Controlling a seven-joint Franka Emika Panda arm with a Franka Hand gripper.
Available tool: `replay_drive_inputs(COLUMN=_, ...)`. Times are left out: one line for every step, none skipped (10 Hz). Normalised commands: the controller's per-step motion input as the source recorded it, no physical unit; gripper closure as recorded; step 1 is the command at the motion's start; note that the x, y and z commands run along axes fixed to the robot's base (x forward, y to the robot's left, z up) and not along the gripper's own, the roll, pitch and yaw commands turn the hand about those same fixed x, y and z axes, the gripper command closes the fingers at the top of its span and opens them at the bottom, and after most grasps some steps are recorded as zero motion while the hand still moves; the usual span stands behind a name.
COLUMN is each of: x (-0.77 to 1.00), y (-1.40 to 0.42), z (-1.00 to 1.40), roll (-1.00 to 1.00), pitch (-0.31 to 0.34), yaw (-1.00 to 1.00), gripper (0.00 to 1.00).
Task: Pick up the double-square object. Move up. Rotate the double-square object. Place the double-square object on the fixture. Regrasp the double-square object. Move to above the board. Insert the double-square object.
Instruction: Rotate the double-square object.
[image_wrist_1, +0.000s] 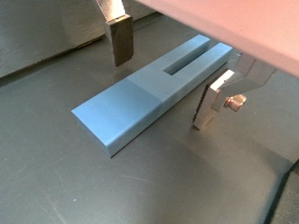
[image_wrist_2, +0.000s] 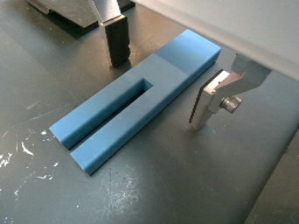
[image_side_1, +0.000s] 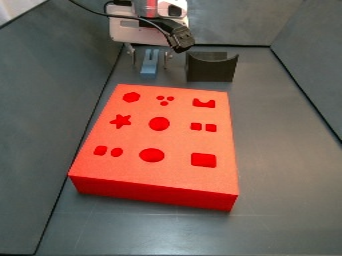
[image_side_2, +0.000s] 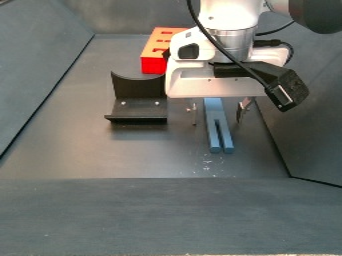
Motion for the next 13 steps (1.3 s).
replay_drive_inputs(x=0.02, y=0.01, z=-0.18, roll=-0.15, pitch=-0.049, yaw=0.00, gripper=0.00)
replay_drive_inputs(x=0.02, y=0.01, z=-0.18, roll=-0.15, pitch=-0.049, yaw=0.00, gripper=0.00)
replay_drive_inputs(x=0.02, y=0.01, z=-0.18, roll=-0.15, pitch=-0.049, yaw=0.00, gripper=0.00)
replay_drive_inputs(x=0.02, y=0.01, z=-0.18, roll=-0.15, pitch=-0.049, yaw=0.00, gripper=0.00)
replay_drive_inputs(x=0.02, y=0.01, z=-0.18, roll=-0.15, pitch=-0.049, yaw=0.00, gripper=0.00)
replay_drive_inputs(x=0.02, y=0.01, z=-0.18, roll=-0.15, pitch=-0.049, yaw=0.00, gripper=0.00)
replay_drive_inputs(x=0.02, y=0.01, z=-0.18, roll=-0.15, pitch=-0.049, yaw=0.00, gripper=0.00)
replay_drive_inputs(x=0.02, y=0.01, z=-0.18, roll=-0.15, pitch=-0.049, yaw=0.00, gripper=0.00)
replay_drive_inputs(x=0.02, y=0.01, z=-0.18, roll=-0.15, pitch=-0.049, yaw=0.00, gripper=0.00)
replay_drive_inputs(x=0.02, y=0.01, z=-0.18, roll=-0.15, pitch=-0.049, yaw=0.00, gripper=0.00)
replay_drive_inputs(x=0.02, y=0.01, z=-0.18, roll=-0.15, pitch=-0.049, yaw=0.00, gripper=0.00)
replay_drive_inputs(x=0.02, y=0.01, z=-0.18, roll=-0.15, pitch=-0.049, yaw=0.00, gripper=0.00)
replay_drive_inputs(x=0.02, y=0.01, z=-0.18, roll=-0.15, pitch=-0.049, yaw=0.00, gripper=0.00)
